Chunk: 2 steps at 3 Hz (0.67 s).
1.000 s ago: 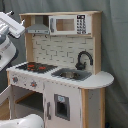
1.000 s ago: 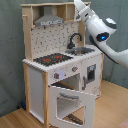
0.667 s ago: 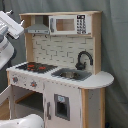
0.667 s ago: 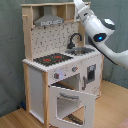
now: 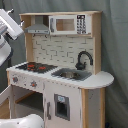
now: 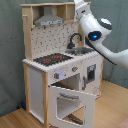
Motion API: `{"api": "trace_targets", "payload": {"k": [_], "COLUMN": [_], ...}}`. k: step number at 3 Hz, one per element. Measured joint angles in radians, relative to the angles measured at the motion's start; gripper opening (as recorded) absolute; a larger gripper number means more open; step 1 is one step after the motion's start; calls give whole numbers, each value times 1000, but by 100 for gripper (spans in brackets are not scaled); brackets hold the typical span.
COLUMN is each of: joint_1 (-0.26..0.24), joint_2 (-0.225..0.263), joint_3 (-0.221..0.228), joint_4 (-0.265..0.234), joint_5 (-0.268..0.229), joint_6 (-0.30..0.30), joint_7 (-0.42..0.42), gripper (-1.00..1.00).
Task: Play with the kitchen
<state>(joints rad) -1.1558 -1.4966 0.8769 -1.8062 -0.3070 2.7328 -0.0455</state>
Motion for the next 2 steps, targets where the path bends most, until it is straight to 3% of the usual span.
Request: {"api": "trace_targets", "payload": {"k": [2], "joint_1": [-29], "joint_2": [35], "joint_3": [56], "joint_4": [97], "joint_5": [0], "joint_6": [-168], "joint_7": [157], "gripper": [100]}}
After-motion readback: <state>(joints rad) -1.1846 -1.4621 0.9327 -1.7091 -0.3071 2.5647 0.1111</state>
